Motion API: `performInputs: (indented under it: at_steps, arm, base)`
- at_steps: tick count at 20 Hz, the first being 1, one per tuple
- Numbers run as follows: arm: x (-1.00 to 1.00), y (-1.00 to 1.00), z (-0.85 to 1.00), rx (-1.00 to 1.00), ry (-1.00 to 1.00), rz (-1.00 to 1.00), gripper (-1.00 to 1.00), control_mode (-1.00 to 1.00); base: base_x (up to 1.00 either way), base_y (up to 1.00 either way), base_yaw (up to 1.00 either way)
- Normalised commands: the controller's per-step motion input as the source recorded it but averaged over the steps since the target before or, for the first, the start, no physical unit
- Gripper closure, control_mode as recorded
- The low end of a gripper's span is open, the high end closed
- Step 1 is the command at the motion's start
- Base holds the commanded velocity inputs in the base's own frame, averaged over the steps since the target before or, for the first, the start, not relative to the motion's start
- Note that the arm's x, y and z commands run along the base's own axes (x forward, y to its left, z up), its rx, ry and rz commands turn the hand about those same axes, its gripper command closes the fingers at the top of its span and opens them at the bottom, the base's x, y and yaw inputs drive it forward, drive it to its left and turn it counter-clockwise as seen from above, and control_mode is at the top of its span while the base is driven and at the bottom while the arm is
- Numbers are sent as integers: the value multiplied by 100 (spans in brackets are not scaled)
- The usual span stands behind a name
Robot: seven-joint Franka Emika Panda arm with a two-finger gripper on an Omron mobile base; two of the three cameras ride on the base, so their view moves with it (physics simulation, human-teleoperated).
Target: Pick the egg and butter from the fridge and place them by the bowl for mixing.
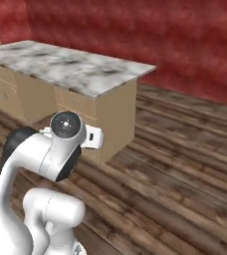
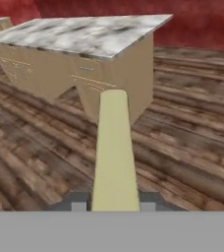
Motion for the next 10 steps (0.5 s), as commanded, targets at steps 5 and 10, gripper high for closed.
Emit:
performInputs:
  at_steps: [5,10]
  arm:
    - [0,0,0,0,0,0,100,100]
    - [0,0,0,0,0,0,100,100]
  base:
    - [54,0,63]
    - [80,0,41]
